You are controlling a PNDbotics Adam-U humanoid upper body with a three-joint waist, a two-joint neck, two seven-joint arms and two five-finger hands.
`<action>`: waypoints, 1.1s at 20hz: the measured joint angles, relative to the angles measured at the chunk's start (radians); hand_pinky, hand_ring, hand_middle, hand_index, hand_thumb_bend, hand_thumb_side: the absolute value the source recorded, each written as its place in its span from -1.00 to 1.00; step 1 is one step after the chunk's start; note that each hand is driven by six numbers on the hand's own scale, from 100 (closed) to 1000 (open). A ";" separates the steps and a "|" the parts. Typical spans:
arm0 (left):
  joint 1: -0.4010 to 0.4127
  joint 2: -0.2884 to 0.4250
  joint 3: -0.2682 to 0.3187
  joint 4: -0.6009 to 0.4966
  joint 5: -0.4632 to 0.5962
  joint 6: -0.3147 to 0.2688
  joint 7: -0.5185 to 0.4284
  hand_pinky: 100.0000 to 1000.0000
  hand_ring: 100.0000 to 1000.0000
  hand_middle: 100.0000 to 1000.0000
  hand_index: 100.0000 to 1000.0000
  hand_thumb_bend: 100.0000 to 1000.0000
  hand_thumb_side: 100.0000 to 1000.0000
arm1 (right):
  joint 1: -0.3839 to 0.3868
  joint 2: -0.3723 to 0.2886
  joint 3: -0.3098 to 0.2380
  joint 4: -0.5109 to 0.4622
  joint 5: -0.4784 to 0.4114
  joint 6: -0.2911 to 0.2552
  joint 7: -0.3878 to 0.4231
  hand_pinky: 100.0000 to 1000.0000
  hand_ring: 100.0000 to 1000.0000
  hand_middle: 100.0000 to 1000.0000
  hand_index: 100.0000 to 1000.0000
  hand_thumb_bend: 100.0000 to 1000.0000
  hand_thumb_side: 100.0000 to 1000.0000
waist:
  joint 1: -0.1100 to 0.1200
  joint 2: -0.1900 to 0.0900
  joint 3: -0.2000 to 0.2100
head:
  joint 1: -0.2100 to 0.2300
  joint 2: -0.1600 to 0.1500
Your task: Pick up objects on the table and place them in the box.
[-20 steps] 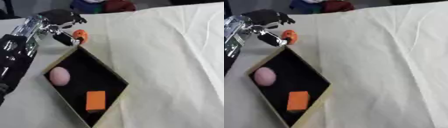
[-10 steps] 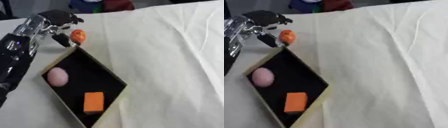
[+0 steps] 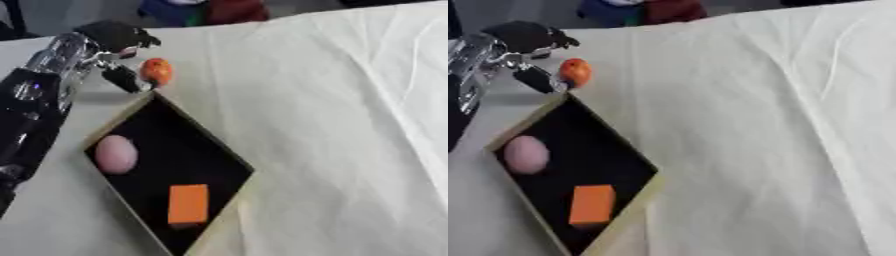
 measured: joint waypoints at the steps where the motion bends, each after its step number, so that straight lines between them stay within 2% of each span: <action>1: 0.000 0.000 0.003 0.005 0.003 0.004 0.004 0.05 0.43 0.52 0.90 -0.71 0.13 | 0.000 0.000 0.000 0.000 0.000 0.000 0.000 0.74 0.61 0.25 0.50 -1.00 0.31 | 0.000 0.001 -0.002 | 0.001 0.000; 6: 0.000 -0.005 0.013 0.022 0.026 0.020 0.018 0.05 0.42 0.51 0.84 -0.82 0.11 | -0.003 0.001 -0.003 0.000 0.000 0.004 -0.004 0.74 0.61 0.24 0.50 -1.00 0.30 | -0.001 0.011 -0.009 | 0.005 -0.009; 7: 0.000 -0.006 0.015 0.025 0.030 0.022 0.018 0.04 0.42 0.48 0.72 -0.88 0.08 | -0.003 0.001 -0.005 0.000 0.000 0.004 -0.005 0.74 0.61 0.24 0.50 -1.00 0.30 | -0.001 0.012 -0.010 | 0.007 -0.009; 12: -0.007 -0.009 0.025 0.042 0.047 0.030 0.001 -0.05 0.34 0.38 0.55 -1.00 -0.04 | -0.003 0.001 -0.007 0.000 -0.001 0.009 -0.012 0.74 0.61 0.24 0.51 -1.00 0.30 | -0.001 0.020 -0.013 | 0.012 -0.014; 15: -0.010 -0.009 0.030 0.046 0.055 0.030 -0.010 -0.13 0.26 0.29 0.43 -1.00 -0.30 | -0.003 0.002 -0.013 0.000 -0.002 0.011 -0.018 0.74 0.61 0.24 0.51 -1.00 0.30 | -0.002 0.022 -0.016 | 0.013 -0.017; 18: -0.014 -0.009 0.030 0.046 0.063 0.028 -0.014 -0.19 0.19 0.24 0.34 -1.00 -0.42 | -0.003 0.003 -0.013 0.000 -0.002 0.013 -0.023 0.75 0.61 0.24 0.51 -1.00 0.31 | -0.003 0.023 -0.016 | 0.013 -0.017; 22: -0.014 -0.009 0.030 0.039 0.097 0.021 -0.012 -0.19 0.17 0.24 0.33 -1.00 -0.54 | 0.005 0.003 -0.018 0.000 -0.002 0.017 -0.026 0.74 0.61 0.24 0.51 -1.00 0.31 | -0.005 0.022 -0.010 | 0.013 -0.015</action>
